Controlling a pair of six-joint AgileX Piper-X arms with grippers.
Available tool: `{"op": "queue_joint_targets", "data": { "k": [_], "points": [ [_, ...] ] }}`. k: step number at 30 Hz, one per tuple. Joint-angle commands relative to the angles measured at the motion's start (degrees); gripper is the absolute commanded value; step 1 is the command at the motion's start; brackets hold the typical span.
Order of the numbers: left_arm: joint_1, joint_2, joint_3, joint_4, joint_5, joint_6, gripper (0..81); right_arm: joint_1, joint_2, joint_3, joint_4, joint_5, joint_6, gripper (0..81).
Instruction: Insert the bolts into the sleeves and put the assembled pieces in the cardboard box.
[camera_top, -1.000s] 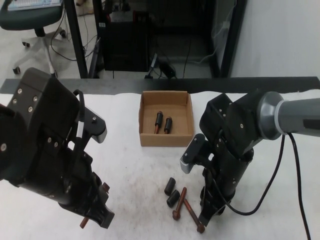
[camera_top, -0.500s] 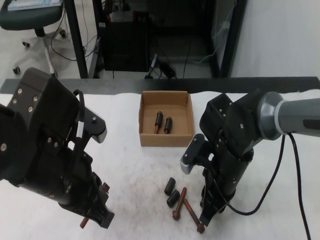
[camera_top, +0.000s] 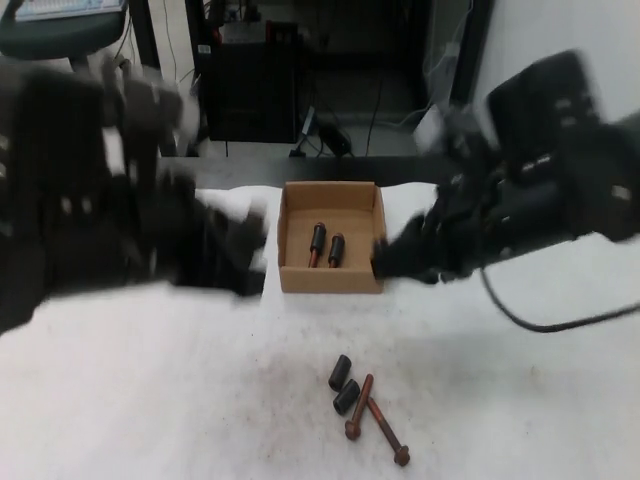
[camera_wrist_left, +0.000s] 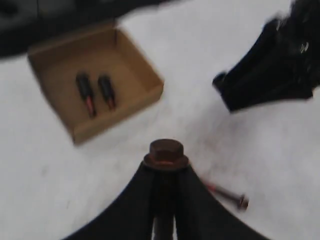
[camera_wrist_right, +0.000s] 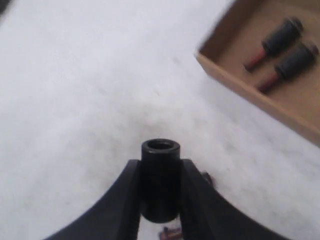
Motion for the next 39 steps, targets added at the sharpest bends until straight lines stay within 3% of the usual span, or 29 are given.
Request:
{"op": "queue_joint_targets", "data": {
  "k": [1,7,11,15,21,25,32,39],
  "points": [
    [0.1,-0.1,0.2,-17.5,6.9,-4.4,0.1,-0.4,-9.2,7.5,-16.2,-10.7,6.0,0.8],
    [0.1,2.3,4.1,-37.2,14.9,-14.2,0.1,-0.3,-16.7,18.8,-37.6,-15.7,14.3,0.8],
    [0.1,5.2,6.0,-48.7,24.1,-21.5,0.1,-0.3,-17.9,25.5,-49.1,-19.6,18.8,0.8],
    [0.0,8.9,6.2,-58.2,29.5,-27.4,0.1,-0.3,-17.9,30.1,-56.9,-20.8,20.0,0.8],
    [0.0,13.1,6.2,-69.3,32.3,-35.9,0.1,1.6,-17.9,33.9,-60.3,-20.3,18.6,0.8],
    [-0.7,14.5,6.2,-72.7,37.2,-40.1,0.1,4.2,-17.9,34.2,-61.0,-15.1,16.1,0.8],
    [-5.1,14.5,6.4,-72.7,39.2,-38.5,0.1,7.0,-17.7,33.7,-65.6,-10.7,17.1,0.8],
    [-5.4,14.5,6.4,-72.6,39.2,-37.0,0.1,7.0,-17.7,33.8,-67.4,-10.9,18.2,0.8]
  ]
}}
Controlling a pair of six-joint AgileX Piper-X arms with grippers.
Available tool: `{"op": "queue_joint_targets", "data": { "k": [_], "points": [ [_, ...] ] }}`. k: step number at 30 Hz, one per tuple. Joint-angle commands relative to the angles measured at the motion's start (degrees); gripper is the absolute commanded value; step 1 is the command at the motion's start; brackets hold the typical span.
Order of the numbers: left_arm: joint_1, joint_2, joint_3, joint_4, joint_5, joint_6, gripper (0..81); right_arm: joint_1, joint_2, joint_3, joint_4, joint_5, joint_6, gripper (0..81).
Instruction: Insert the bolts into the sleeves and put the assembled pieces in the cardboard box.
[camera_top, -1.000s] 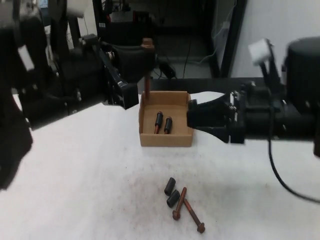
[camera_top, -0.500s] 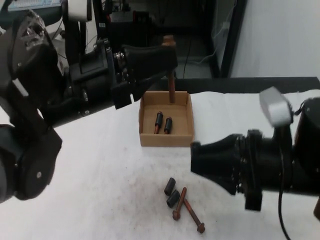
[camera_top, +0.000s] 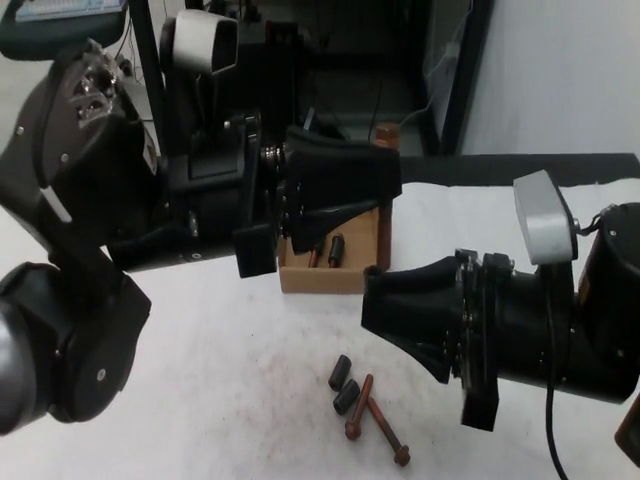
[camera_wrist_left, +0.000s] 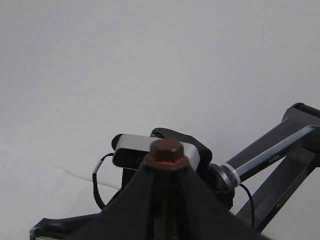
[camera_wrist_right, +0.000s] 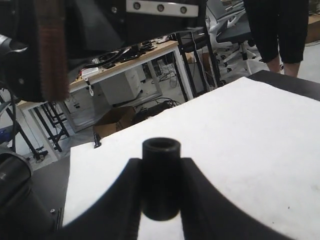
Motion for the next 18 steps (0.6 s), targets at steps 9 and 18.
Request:
{"op": "queue_joint_targets", "data": {
  "k": [9,18],
  "points": [
    [-0.2,0.0,0.5,-0.6,0.1,2.3,0.1,0.1,-0.4,-0.6,-8.2,-2.8,5.1,0.8],
    [-0.1,0.0,0.5,2.3,-1.2,6.1,0.1,0.1,-0.4,-0.5,-7.8,-4.9,5.1,0.8]
  ]
}}
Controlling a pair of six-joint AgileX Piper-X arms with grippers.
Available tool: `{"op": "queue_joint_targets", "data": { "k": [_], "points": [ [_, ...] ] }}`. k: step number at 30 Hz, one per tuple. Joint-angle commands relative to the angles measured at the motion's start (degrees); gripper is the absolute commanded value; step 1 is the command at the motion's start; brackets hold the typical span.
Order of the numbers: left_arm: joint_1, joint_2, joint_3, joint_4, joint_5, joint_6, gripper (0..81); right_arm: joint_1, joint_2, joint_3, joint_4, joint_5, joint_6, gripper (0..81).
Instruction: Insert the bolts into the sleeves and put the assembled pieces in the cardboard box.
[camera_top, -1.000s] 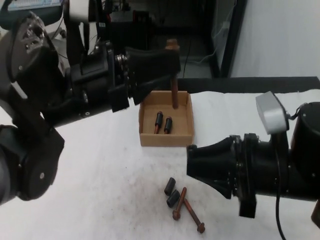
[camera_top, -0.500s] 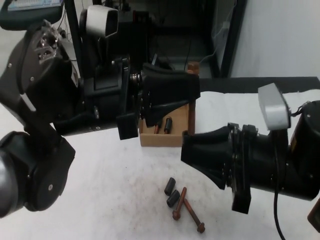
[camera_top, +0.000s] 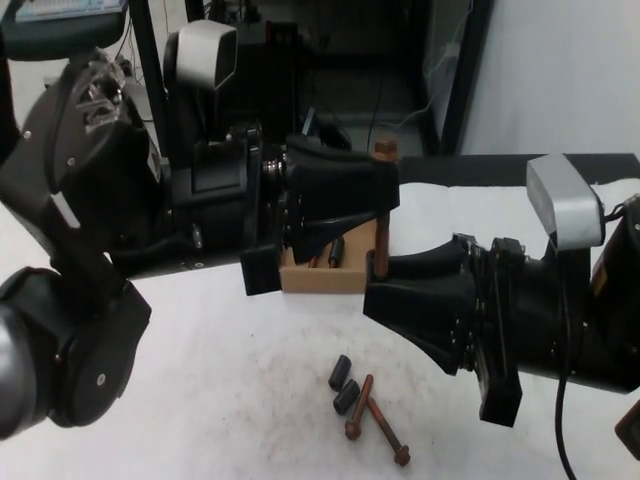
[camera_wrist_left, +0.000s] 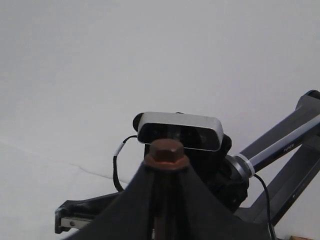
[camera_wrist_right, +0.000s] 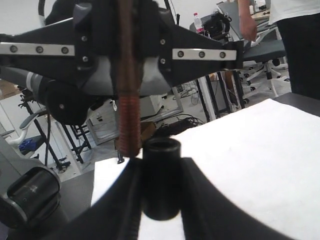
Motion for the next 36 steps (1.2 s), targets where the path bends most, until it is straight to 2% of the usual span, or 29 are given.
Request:
{"op": "queue_joint_targets", "data": {
  "k": [1,13,26,36],
  "points": [
    [-0.1,0.0,-0.1,0.3,-0.8,1.8,0.1,0.1,-0.4,-0.4,-0.4,-1.1,0.1,0.8],
    [-0.1,0.0,-0.1,-0.2,-0.8,4.4,0.1,0.1,-0.4,-0.3,5.2,-1.1,-1.7,0.8],
    [-0.1,0.0,-0.1,6.2,-2.0,12.8,0.1,0.1,-0.4,-0.3,0.6,-3.4,0.5,0.8],
    [-0.1,0.0,-0.1,6.3,-1.3,13.3,0.1,0.1,-0.4,-0.3,-0.3,-4.9,0.5,0.8]
  ]
}}
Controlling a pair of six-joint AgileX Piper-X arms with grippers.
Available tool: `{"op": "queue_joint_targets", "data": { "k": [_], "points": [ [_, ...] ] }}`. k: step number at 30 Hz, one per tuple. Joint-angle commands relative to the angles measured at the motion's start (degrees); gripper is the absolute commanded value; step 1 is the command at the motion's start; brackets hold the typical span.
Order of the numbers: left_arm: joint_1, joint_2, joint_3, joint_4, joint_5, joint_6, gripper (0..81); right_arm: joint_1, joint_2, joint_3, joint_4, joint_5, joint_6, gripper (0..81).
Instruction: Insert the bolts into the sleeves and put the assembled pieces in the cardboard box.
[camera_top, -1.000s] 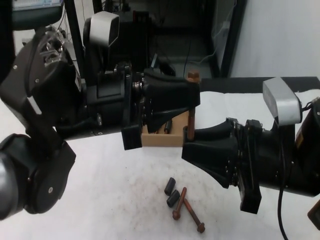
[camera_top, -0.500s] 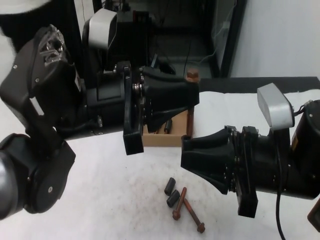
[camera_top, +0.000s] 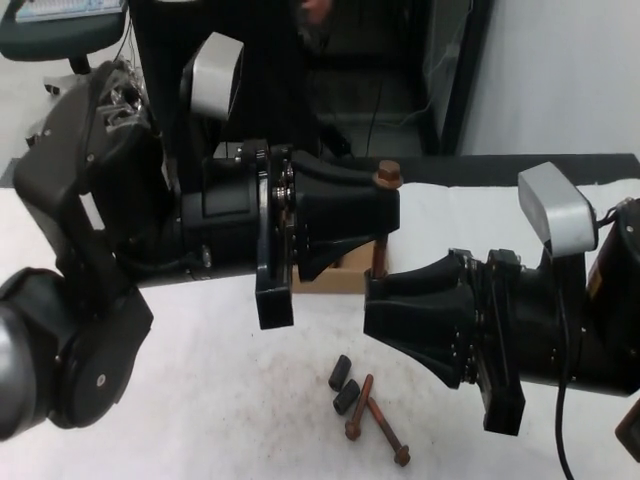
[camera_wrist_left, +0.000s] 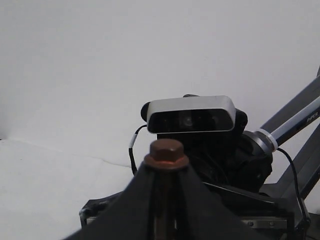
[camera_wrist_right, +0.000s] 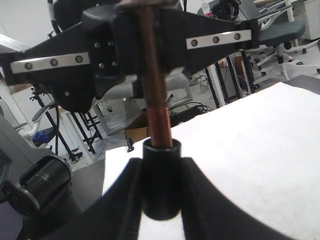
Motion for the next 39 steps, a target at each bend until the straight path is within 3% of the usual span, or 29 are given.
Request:
{"op": "queue_joint_targets", "data": {
  "k": [1,7,15,39],
  "points": [
    [-0.1,0.0,-0.1,0.0,-0.2,1.0,0.1,0.1,-0.4,-0.4,-3.0,-2.5,0.3,0.8],
    [0.0,0.0,-0.1,0.0,1.2,1.0,0.1,-0.7,-0.4,-0.4,-11.2,-2.5,6.1,0.8],
    [0.0,0.0,-0.1,0.0,1.5,1.0,0.1,-5.4,-0.4,-0.7,-16.1,-5.4,11.0,0.8],
    [0.0,0.0,-0.1,14.2,1.1,3.4,0.1,-5.2,-0.4,-0.7,-16.1,-7.6,12.1,0.8]
  ]
}}
